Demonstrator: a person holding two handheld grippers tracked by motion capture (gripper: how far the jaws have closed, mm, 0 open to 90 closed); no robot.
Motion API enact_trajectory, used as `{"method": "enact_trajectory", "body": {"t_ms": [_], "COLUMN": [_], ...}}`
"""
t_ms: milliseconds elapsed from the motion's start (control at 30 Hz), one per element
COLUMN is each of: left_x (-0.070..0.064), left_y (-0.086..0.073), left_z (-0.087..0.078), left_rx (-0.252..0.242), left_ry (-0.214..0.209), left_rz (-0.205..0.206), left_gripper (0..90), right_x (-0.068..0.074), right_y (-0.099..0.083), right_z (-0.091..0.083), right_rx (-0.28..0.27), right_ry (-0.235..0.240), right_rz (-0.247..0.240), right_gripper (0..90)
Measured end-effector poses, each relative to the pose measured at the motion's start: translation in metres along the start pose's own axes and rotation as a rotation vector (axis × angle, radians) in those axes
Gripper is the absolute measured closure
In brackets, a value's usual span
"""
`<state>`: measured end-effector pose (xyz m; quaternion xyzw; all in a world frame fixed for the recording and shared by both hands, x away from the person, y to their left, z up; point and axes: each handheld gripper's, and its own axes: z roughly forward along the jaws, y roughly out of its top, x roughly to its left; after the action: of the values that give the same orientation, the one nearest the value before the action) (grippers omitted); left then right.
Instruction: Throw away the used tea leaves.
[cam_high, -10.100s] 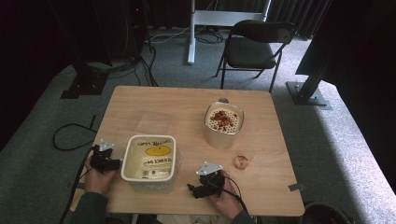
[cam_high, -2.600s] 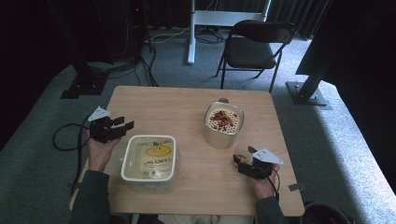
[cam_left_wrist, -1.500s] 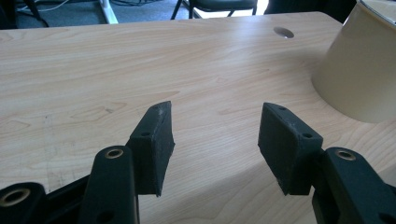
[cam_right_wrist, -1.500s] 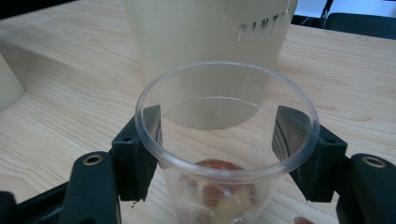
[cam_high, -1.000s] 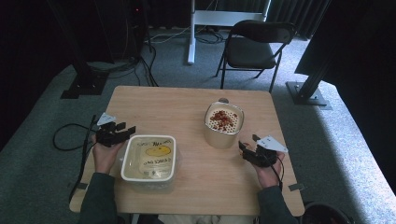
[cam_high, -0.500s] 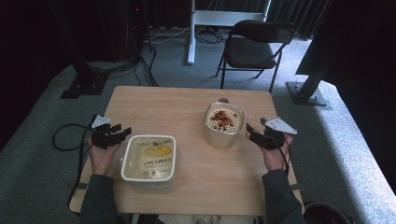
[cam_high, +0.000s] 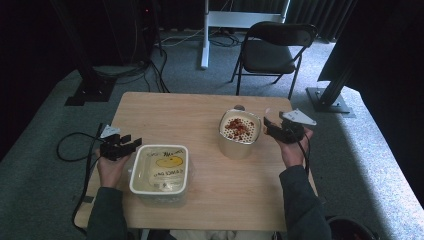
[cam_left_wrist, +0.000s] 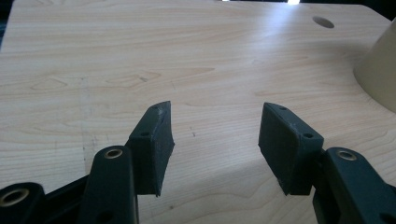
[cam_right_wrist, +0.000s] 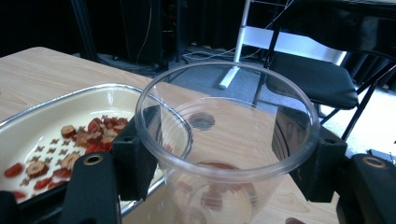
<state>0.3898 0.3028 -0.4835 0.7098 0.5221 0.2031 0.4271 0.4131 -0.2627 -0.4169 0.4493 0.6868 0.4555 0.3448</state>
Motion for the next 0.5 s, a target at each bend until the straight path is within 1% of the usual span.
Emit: {"method": "enact_trajectory", "body": {"t_ms": [100,200,233,400,500], "left_x": [0.0,0.0,0.0,0.0,0.0], "left_y": [-0.002,-0.003,-0.005,-0.006,-0.006], "left_z": [0.002,0.004,0.006,0.007,0.007], "left_rx": [0.013,0.016,0.024,0.028,0.028], "left_ry": [0.004,0.006,0.005,0.004,0.003], "left_rz": [0.007,0.001,0.004,0.0,-0.001], "left_gripper": [45.4,45.4,45.4,45.4,45.4], "right_x": [0.001,0.001,0.0,-0.002,-0.003], "right_y": [0.005,0.008,0.01,0.015,0.018], "right_z": [0.005,0.007,0.009,0.012,0.013], "right_rx": [0.005,0.005,0.006,0.003,0.013], "right_ry": [-0.002,-0.004,-0.008,-0.012,-0.019], "right_rz": [-0.007,-0.009,-0.007,-0.013,-0.017], "right_gripper": [33.1,33.1,33.1,33.1,33.2]}}
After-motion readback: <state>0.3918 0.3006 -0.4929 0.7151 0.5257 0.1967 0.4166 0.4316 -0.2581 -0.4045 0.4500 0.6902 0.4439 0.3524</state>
